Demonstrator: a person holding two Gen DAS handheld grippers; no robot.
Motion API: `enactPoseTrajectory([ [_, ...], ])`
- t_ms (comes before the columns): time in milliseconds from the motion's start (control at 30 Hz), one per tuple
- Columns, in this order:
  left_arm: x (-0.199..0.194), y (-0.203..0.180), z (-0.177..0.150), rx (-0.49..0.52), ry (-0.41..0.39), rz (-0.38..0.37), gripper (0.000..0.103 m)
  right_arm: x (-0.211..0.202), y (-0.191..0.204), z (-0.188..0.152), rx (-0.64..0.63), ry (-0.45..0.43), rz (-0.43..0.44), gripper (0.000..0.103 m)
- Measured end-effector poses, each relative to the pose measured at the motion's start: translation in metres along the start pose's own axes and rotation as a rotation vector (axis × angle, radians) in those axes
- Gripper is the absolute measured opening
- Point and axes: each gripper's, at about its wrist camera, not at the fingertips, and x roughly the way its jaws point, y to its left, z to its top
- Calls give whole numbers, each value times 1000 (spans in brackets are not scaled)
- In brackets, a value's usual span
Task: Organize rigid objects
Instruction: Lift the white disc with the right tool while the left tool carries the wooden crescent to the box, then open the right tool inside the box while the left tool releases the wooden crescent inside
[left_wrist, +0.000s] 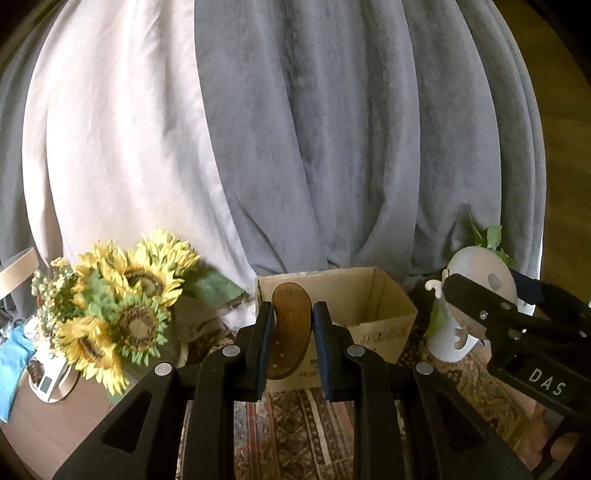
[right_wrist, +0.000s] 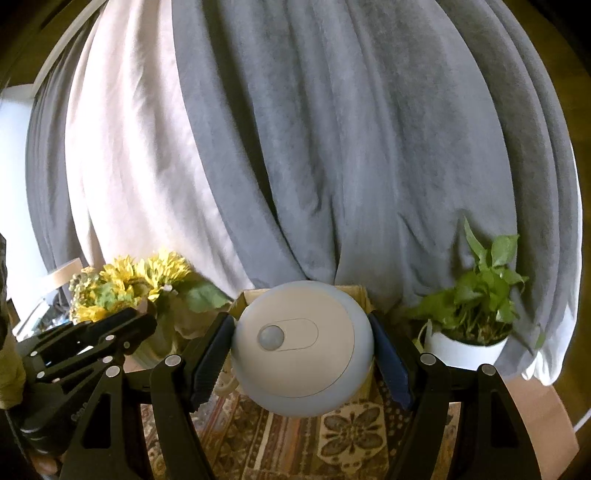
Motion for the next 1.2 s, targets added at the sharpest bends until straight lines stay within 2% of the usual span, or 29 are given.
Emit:
enactPoseTrajectory([
  [500, 51, -1, 31, -9, -12, 7, 22, 55, -9, 29, -55, -24, -10, 75],
  [733, 80, 3, 45, -15, -2, -1, 22, 86, -12, 39, -70, -3, -19, 75],
  [967, 121, 8, 50, -10, 51, -11, 22, 117, -14, 42, -101, 27, -37, 75],
  [1200, 161, 9, 44, -4, 123, -28, 22, 151, -18, 38, -119, 96, -35, 75],
])
